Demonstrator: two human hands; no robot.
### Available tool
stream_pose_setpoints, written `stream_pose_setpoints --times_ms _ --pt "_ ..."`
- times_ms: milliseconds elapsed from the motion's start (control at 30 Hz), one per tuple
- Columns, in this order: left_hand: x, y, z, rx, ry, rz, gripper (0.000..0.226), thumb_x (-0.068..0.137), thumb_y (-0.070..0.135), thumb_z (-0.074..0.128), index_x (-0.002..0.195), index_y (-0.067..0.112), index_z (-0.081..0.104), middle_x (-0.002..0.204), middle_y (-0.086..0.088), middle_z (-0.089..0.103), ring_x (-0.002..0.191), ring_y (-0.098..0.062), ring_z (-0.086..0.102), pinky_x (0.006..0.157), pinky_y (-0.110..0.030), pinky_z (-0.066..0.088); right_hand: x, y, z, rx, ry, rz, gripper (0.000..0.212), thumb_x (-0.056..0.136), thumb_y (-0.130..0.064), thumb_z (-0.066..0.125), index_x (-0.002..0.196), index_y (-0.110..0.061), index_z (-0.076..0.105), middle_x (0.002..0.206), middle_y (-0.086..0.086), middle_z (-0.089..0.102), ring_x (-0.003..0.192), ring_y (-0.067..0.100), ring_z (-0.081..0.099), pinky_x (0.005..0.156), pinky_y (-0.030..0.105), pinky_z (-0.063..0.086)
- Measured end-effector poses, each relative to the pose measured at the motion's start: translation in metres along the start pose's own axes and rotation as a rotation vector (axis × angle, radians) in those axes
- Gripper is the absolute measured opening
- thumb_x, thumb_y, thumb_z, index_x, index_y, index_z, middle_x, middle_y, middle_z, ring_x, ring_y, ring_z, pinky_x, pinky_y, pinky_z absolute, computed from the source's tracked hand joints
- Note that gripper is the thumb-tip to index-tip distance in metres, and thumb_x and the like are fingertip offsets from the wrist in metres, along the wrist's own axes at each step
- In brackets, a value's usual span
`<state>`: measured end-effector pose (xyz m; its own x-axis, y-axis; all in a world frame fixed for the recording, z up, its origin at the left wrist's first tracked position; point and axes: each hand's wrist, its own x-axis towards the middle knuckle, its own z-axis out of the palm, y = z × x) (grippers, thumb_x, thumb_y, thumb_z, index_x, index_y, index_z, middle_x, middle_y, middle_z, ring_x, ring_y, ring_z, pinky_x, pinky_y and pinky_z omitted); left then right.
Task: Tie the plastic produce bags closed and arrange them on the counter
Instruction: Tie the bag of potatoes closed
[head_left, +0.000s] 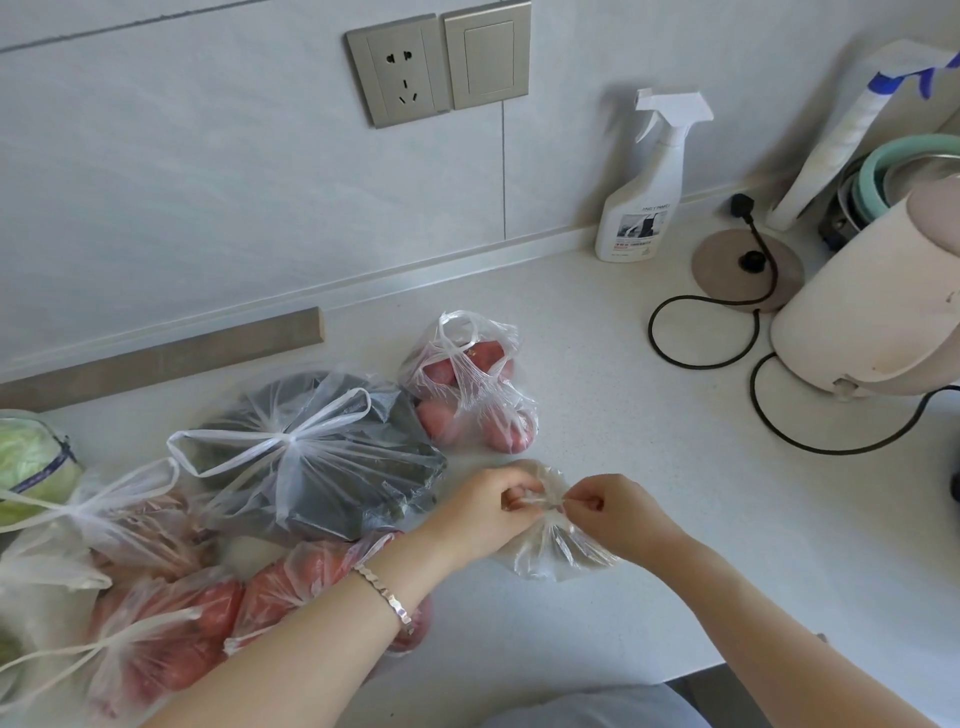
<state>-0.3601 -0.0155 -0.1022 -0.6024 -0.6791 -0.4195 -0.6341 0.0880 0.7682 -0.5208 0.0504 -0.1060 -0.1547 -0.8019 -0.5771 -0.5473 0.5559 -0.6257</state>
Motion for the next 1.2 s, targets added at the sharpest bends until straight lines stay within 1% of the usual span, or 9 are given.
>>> stream_pose_setpoints --times_ms 100,233,333,433,667,800,900,1067,1200 --pt "-0.002 -0.005 -0.005 0.105 0.024 0.067 0.021 0.084 0.030 0.065 0.093 0.012 0.071 0.077 0.007 0.056 0.068 -0.005 0.050 0.065 -0.013 0.038 0.005 0.009 -0.004 0.183 0.065 0.114 0.021 0.081 -0.011 0.053 0.064 0.000 0.060 0.061 0.002 0.047 0.058 0.013 0.039 0.055 0.023 0.029" --pt "-0.006 -0.010 -0.012 0.067 -0.022 -0.011 0.028 0.084 0.041 0.062 0.081 0.015 0.072 0.075 -0.001 0.067 0.063 -0.005 0.052 0.060 -0.016 0.038 0.009 0.015 -0.012 0.477 -0.016 0.223 0.038 0.081 -0.010 0.051 0.047 -0.016 0.035 0.048 -0.004 0.032 0.051 0.014 0.025 0.054 0.027 0.021" --pt "-0.006 0.002 -0.002 0.332 -0.046 0.059 0.031 0.087 0.048 0.054 0.085 0.021 0.070 0.065 0.004 0.063 0.059 -0.007 0.054 0.057 -0.022 0.040 0.015 0.011 -0.008 0.347 -0.039 0.178 0.043 0.084 -0.019 0.060 0.049 -0.018 0.034 0.048 -0.005 0.029 0.048 0.012 0.026 0.052 0.024 0.021" --pt "-0.003 0.010 0.002 0.355 -0.042 0.140 0.025 0.092 0.034 0.051 0.095 0.018 0.070 0.084 -0.001 0.071 0.074 -0.014 0.061 0.070 -0.030 0.047 0.026 0.007 -0.005 0.250 0.033 0.116 0.047 0.084 -0.024 0.064 0.052 -0.018 0.031 0.050 -0.005 0.030 0.048 0.011 0.027 0.049 0.021 0.023" --pt "-0.009 -0.038 0.001 0.600 -0.211 0.245 0.022 0.093 0.015 0.041 0.084 0.007 0.059 0.096 -0.001 0.056 0.087 -0.020 0.052 0.087 -0.030 0.029 0.043 0.024 0.009 0.203 0.105 0.248 0.047 0.084 -0.028 0.065 0.053 -0.017 0.031 0.052 -0.003 0.035 0.049 0.013 0.032 0.051 0.023 0.029" --pt "-0.003 -0.032 0.001 0.527 -0.097 0.279 0.028 0.090 0.018 0.046 0.064 0.009 0.051 0.066 0.003 0.042 0.065 -0.018 0.040 0.078 -0.023 0.031 0.044 0.027 0.014 0.312 0.191 0.291 0.046 0.086 -0.025 0.062 0.051 -0.015 0.034 0.050 -0.001 0.036 0.048 0.014 0.033 0.050 0.025 0.029" --pt "0.000 -0.029 0.002 0.225 0.004 0.056 0.042 0.087 0.025 0.054 0.049 0.017 0.039 0.052 0.004 0.038 0.056 -0.015 0.040 0.060 -0.021 0.031 0.040 0.030 0.011 0.365 0.272 0.258 0.046 0.086 -0.020 0.061 0.050 -0.015 0.033 0.049 -0.001 0.035 0.047 0.015 0.032 0.049 0.025 0.028" --pt "0.010 -0.018 0.003 -0.143 0.109 -0.373 0.042 0.083 0.012 0.053 0.041 0.016 0.053 0.036 0.007 0.050 0.039 -0.002 0.046 0.053 -0.020 0.039 0.033 0.031 0.012 0.384 0.298 0.289 0.044 0.084 -0.009 0.058 0.049 -0.014 0.032 0.049 0.000 0.034 0.047 0.014 0.031 0.048 0.024 0.027" --pt "0.010 0.009 0.004 -0.428 -0.053 -0.576 0.035 0.082 0.006 0.046 0.048 0.013 0.047 0.032 0.009 0.046 0.028 -0.002 0.037 0.039 -0.014 0.031 0.035 0.022 -0.002 0.415 0.339 0.182 0.040 0.079 0.000 0.055 0.051 -0.015 0.030 0.050 0.000 0.030 0.051 0.016 0.029 0.050 0.026 0.024"
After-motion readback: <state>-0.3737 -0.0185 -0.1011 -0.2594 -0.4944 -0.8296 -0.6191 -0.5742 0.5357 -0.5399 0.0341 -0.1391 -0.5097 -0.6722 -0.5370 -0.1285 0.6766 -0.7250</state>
